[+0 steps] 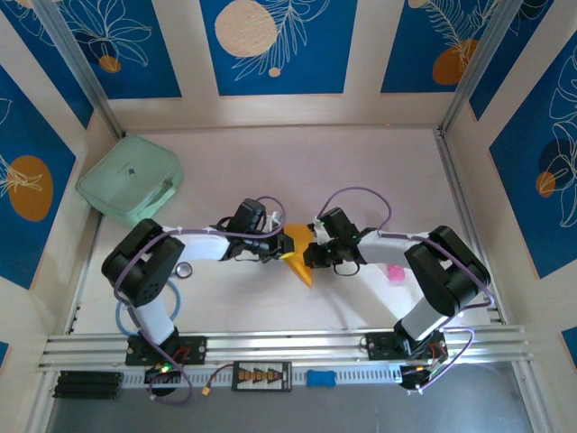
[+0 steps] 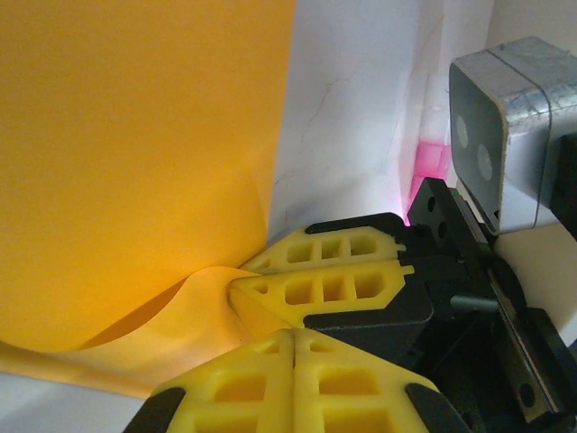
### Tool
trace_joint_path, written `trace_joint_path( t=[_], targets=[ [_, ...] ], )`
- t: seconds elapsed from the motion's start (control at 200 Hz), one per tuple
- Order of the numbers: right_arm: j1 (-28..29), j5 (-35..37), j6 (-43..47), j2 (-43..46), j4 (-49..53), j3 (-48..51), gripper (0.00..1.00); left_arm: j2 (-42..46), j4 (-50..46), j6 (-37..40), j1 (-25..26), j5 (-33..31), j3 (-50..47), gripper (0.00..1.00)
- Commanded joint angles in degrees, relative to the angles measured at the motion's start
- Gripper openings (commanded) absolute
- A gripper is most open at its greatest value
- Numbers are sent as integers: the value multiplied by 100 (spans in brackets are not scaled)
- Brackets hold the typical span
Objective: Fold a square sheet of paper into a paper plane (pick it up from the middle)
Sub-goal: Third fold the triangle at the center of the table.
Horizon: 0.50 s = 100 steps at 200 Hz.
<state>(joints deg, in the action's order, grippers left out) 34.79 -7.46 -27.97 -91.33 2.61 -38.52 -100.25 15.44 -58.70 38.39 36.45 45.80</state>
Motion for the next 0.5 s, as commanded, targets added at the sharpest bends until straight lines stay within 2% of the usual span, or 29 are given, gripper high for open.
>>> trace_joint_path(
  t=[0.0, 0.495],
  targets=[
    [-30, 61, -36, -78, 152, 7, 0, -151, -6, -57, 70, 91, 103, 0],
    [-32, 70, -35, -87, 148, 20, 0, -386, -192, 30, 173, -16, 227, 0]
  ],
)
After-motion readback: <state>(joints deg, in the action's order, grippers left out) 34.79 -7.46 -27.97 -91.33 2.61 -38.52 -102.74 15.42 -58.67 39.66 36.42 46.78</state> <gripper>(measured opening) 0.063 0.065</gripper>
